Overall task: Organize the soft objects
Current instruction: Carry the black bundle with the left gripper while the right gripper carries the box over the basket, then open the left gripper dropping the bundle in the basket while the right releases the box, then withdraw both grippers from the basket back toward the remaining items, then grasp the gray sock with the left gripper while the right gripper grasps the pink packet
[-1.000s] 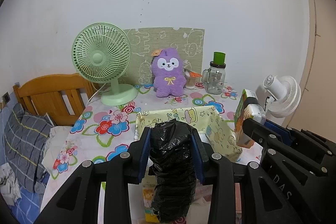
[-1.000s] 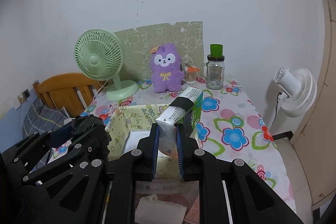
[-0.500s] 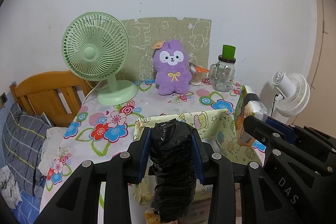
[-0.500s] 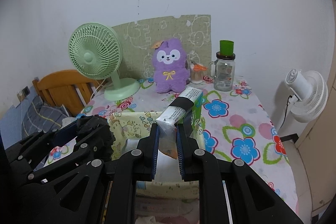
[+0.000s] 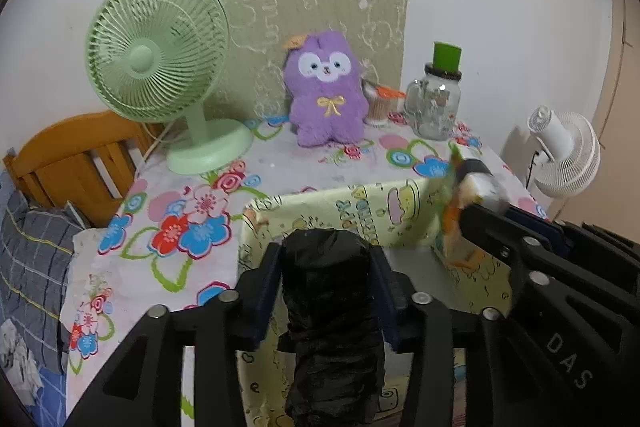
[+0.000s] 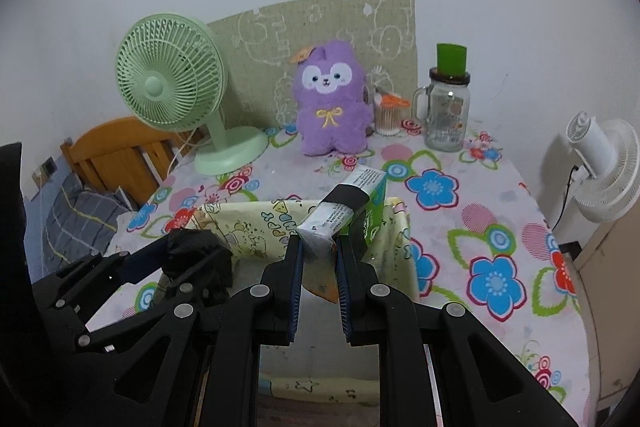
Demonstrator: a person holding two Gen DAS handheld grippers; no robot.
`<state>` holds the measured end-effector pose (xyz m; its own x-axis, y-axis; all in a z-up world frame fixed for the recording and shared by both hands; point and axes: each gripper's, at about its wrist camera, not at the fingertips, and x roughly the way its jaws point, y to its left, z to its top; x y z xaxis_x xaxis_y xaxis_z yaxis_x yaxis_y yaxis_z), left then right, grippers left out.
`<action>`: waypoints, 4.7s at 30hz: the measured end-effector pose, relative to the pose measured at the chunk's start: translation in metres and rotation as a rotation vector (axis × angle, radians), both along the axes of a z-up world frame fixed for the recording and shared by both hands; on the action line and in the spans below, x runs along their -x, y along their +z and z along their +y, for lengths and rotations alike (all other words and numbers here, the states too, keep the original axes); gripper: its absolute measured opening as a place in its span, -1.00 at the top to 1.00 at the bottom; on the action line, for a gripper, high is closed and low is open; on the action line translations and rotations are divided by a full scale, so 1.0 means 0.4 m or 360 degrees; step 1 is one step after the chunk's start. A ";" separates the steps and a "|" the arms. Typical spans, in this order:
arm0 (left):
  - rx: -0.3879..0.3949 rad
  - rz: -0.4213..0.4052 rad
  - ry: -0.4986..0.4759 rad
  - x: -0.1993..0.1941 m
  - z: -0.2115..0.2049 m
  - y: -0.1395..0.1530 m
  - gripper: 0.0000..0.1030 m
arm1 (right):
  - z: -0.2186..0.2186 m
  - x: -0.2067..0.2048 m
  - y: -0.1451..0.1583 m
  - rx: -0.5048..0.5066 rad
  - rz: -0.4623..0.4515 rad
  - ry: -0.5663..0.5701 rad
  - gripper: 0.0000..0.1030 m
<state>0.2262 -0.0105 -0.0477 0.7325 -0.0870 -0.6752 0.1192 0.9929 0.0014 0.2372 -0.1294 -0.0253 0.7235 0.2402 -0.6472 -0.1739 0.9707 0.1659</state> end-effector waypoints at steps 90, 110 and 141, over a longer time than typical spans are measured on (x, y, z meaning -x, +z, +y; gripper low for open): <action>0.0128 -0.0243 -0.0036 0.463 -0.018 0.073 -0.99 | -0.023 0.463 0.094 0.0206 -0.0192 -0.0201 -1.00; 0.0170 -0.0185 -0.0039 0.503 -0.058 -0.065 -0.97 | -0.063 0.510 -0.047 0.0250 -0.0122 -0.0259 -0.99; 0.0166 0.0035 -0.0076 0.466 -0.114 -0.192 -0.02 | -0.108 0.469 -0.200 0.0136 0.0080 -0.0226 -0.97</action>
